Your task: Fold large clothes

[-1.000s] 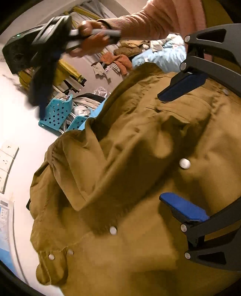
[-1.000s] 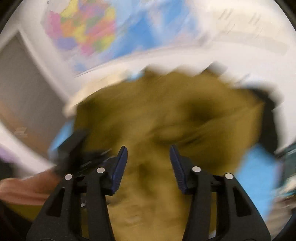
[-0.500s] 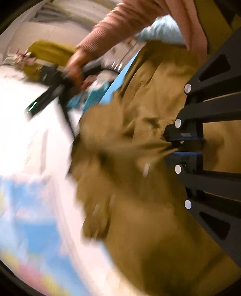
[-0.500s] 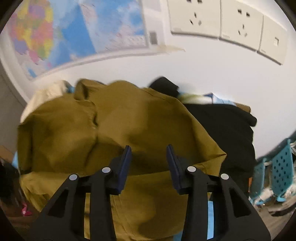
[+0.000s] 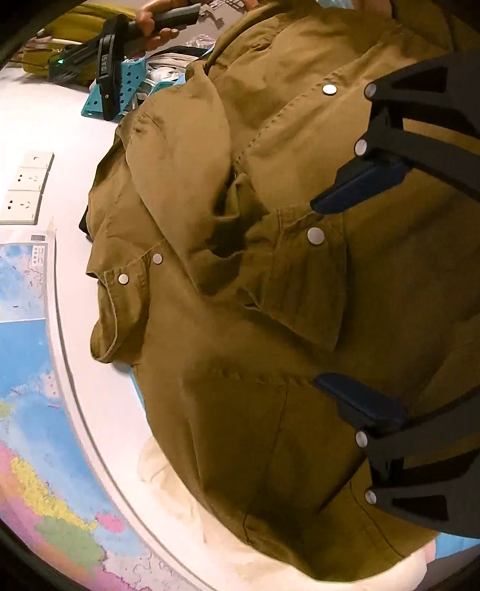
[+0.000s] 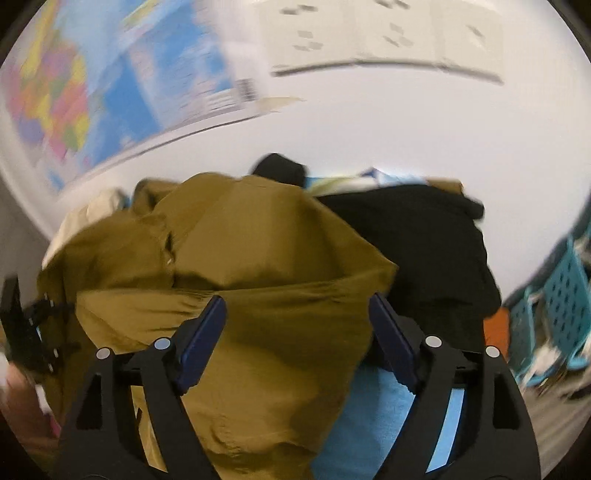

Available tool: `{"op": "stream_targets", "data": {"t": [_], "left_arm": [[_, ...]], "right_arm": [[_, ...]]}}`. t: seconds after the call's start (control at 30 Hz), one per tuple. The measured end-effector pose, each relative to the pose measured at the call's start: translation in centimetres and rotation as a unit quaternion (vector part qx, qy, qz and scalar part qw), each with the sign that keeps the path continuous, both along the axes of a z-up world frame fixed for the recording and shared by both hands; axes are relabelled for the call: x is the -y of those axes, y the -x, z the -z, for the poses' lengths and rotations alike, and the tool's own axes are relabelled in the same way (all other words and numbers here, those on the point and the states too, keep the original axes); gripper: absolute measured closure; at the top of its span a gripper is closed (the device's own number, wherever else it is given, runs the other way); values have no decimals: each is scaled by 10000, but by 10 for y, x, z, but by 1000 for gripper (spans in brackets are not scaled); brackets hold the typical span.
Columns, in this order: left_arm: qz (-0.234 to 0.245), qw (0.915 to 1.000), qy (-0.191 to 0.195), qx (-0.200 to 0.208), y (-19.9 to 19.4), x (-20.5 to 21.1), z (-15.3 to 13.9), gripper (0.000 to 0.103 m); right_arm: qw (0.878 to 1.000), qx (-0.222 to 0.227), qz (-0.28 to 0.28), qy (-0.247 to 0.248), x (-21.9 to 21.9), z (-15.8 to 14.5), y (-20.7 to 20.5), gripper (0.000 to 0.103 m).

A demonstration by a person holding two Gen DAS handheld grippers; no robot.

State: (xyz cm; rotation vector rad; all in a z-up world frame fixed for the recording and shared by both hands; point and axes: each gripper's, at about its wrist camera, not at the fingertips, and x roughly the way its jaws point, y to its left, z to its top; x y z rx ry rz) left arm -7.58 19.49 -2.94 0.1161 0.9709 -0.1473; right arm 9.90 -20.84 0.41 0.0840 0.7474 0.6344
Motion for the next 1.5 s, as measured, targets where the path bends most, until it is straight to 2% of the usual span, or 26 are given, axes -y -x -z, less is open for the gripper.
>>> {"op": "stream_targets", "data": {"t": [0.07, 0.13, 0.17, 0.2, 0.23, 0.33, 0.4, 0.47, 0.53, 0.6, 0.63, 0.7, 0.77, 0.83, 0.87, 0.93, 1.0, 1.1, 1.13, 1.2, 1.27, 1.3, 1.37, 1.43, 1.47, 1.5], "left_arm": [[102, 9999, 10, -18, -3, 4, 2, 18], [167, 9998, -99, -98, -10, 8, 9, 18], [130, 9993, -301, -165, -18, 13, 16, 27], [112, 9985, -479, -235, -25, 17, 22, 45], [126, 9978, -577, -297, -29, 20, 26, 57], [95, 9976, -662, -179, -31, 17, 18, 96], [-211, 9964, -811, 154, -26, -1, -3, 98], [-525, 9949, -746, 424, -19, -26, -28, 98], [-755, 9906, -959, 612, -11, -42, -45, 98], [-823, 9883, -1100, 665, -6, -46, -51, 94], [-805, 9880, -1170, 613, -4, -46, -49, 90], [-580, 9880, -1376, 399, 0, -39, -39, 61], [-574, 9859, -1535, 344, -2, -33, -29, 58], [-522, 9883, -1403, 278, 4, -30, -29, 44], [-520, 9892, -1333, 320, 6, -29, -32, 32], [-442, 9906, -1200, 485, 11, -27, -40, 27], [-342, 9915, -1030, 719, 15, -23, -52, 18], [-116, 9924, -823, 908, 14, -13, -63, 17], [-68, 9920, -839, 944, 13, -8, -64, 17], [113, 9921, -825, 936, 6, 3, -61, 17], [228, 9935, -813, 757, -6, 11, -48, 17], [245, 9943, -830, 617, -14, 13, -39, 17], [195, 9949, -907, 386, -28, 17, -22, 17], [132, 9953, -935, 198, -38, 15, -11, 17], [109, 9956, -923, 123, -43, 14, -6, 17], [102, 9957, -912, 89, -45, 12, -4, 19]], "right_arm": [[9995, -247, 29, -201, 5, 11, -9, 24], [9993, -271, 32, -256, 4, 16, -9, 25], [9993, -252, 4, -286, 3, 17, -8, 25], [9991, -233, -43, -363, 1, 16, -6, 24], [9989, -222, -61, -402, 0, 15, -4, 23], [9990, -117, -81, -423, -2, 10, 2, 23], [9987, -57, -121, -496, 0, 5, 7, 27], [9978, 86, -238, -610, 1, -1, 15, 34], [9968, 288, -373, -652, -2, -9, 26, 33], [9954, 415, -562, -655, -11, -14, 36, 33], [9941, 471, -768, -606, -21, -14, 42, 33], [9927, 642, -976, -305, -44, -11, 53, 33], [9883, 701, -1351, 48, -71, -1, 59, 35], [9860, 514, -1504, 501, -98, 19, 57, 36], [9850, 426, -1501, 733, -106, 29, 55, 35], [9794, 192, -1650, 1145, -123, 55, 52, 35], [9768, 138, -1716, 1276, -125, 60, 53, 37], [9860, 263, -1557, 542, -95, 34, 50, 40], [9900, 468, -1264, 409, -80, 22, 46, 39], [9958, 597, -666, 194, -54, 10, 32, 35], [9992, 388, 11, -14, -31, 8, 9, 31], [9989, 331, 332, 54, -23, 11, -3, 30], [9980, 72, 624, 113, -18, 22, -26, 27], [9979, -368, 509, -162, -18, 36, -49, 30], [9976, -478, 418, -266, -22, 40, -55, 35], [9975, -516, 370, -319, -23, 41, -59, 47]]}}
